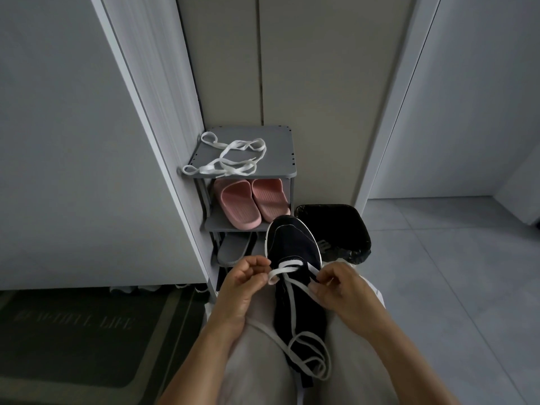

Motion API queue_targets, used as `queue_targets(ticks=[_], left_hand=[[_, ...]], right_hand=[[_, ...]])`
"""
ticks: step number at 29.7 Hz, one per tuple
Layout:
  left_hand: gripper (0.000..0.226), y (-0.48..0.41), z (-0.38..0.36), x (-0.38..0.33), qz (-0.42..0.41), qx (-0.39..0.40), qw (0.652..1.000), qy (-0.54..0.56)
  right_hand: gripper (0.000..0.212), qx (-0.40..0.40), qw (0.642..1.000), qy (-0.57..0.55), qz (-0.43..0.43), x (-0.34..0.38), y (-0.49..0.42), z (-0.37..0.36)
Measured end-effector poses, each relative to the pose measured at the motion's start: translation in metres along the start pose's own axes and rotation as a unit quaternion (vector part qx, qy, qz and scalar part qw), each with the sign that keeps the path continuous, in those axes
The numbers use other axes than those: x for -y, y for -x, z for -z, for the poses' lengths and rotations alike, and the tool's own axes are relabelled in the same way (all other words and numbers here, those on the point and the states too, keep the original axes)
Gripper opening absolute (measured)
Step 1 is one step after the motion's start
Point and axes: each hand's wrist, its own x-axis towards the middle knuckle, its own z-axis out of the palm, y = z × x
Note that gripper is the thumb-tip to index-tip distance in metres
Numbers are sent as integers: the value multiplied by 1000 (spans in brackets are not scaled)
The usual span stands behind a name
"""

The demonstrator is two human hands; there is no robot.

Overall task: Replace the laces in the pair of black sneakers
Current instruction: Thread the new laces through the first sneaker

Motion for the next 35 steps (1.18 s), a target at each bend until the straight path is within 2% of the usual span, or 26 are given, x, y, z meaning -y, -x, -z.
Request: queue_targets(ticks=[3,7,12,15,17,21,24,26,29,30,35], left_hand=[[24,-2,-3,1,4,0,1000,3],[23,-2,-3,3,1,-5,1000,20],[25,0,-3,4,3,3,1000,15],[25,2,-6,6,-3,11,1000,2],[26,3,-6,5,-3,15,1000,6],[26,4,-6,5,-19,18,1000,-8],[18,6,-8,5,-23,19,999,-25],[20,8,-10,4,-24,19,998,-49],[52,11,-12,5,-19,29,994,-100],[56,12,-14,6,-22,25,992,-124],[42,14,-17,3,-45,19,986,-161]], right_hand=[[20,35,999,18,28,11,2,6],[8,40,999,5,5,8,1,5],[15,40,999,30,-11,-6,-4,-1],[12,53,992,-106,-32,-6,-4,10],[18,58,981,-179,-49,-11,-2,21],[16,6,974,-212,-77,-28,1,35],[13,12,978,-193,-79,-35,3,36],[11,43,986,-149,-67,-35,3,33],[10,76,985,-149,-43,-30,1,26],[8,80,983,-163,-35,-28,0,25],[16,136,980,-147,-18,-17,6,18]])
